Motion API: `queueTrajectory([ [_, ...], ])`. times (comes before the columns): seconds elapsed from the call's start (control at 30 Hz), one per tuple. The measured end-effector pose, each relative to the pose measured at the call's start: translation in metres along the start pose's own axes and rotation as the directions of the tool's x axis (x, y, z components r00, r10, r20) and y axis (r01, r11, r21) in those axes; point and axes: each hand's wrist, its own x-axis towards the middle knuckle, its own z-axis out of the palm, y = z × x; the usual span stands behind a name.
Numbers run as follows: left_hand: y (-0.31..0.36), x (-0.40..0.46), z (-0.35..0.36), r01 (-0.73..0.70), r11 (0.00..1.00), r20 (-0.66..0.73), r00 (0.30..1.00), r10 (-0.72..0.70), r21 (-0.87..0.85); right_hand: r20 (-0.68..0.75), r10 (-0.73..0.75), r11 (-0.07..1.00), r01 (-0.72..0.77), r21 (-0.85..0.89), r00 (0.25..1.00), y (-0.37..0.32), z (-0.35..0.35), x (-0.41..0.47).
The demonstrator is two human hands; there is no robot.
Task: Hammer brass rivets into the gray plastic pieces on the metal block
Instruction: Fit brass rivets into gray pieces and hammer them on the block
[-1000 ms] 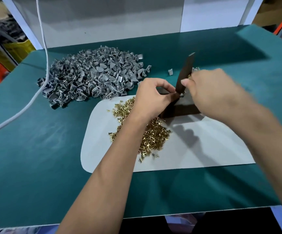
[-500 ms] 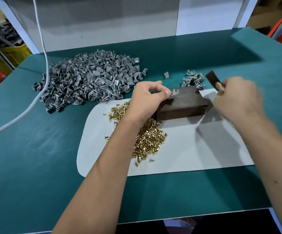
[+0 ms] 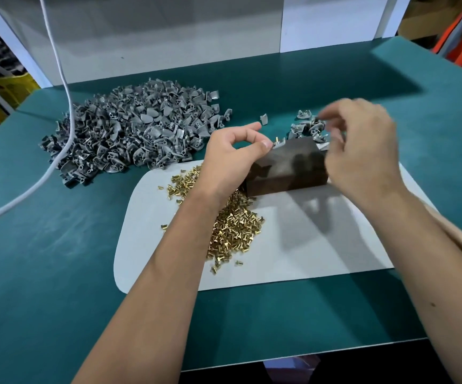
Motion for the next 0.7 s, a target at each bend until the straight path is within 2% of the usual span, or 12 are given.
queueTrajectory([
  [0.07, 0.001, 0.000, 0.002, -0.033, 0.999, -0.001, 0.999, 0.033, 0.003, 0.065, -0.223, 0.971, 0.217, 0.097, 0.973, -0.013, 0.001, -0.001],
  [0.1, 0.001, 0.000, 0.002, -0.051, 0.999, -0.003, 0.999, 0.051, -0.002, 0.120, -0.288, 0.954, 0.275, 0.117, 0.950, -0.018, 0.002, 0.000],
  [0.23, 0.000, 0.001, -0.001, -0.064, 0.998, -0.016, 0.998, 0.064, -0.025, 0.242, -0.328, 0.945, 0.313, 0.097, 0.913, -0.021, 0.009, 0.005],
  [0.37, -0.002, 0.005, 0.000, -0.072, 0.997, -0.045, 0.996, 0.073, 0.006, 0.208, -0.349, 0.936, 0.329, 0.126, 0.914, -0.017, 0.016, 0.013],
  [0.43, -0.003, 0.007, 0.000, -0.065, 0.997, -0.138, 0.988, 0.070, 0.042, 0.161, -0.269, 0.962, 0.257, 0.091, 0.950, -0.012, 0.017, 0.022],
  [0.53, -0.008, 0.013, -0.009, -0.053, 0.964, -0.291, 0.948, 0.131, 0.259, 0.152, -0.027, 0.999, 0.032, -0.028, 0.988, 0.002, 0.019, 0.041],
  [0.6, -0.010, 0.014, -0.016, -0.035, 0.924, -0.351, 0.919, 0.179, 0.380, 0.219, 0.105, 0.993, -0.090, -0.080, 0.970, 0.010, 0.021, 0.054],
  [0.7, -0.011, 0.014, -0.020, 0.010, 0.907, -0.408, 0.895, 0.179, 0.420, 0.280, 0.204, 0.975, -0.170, -0.142, 0.938, 0.015, 0.024, 0.070],
])
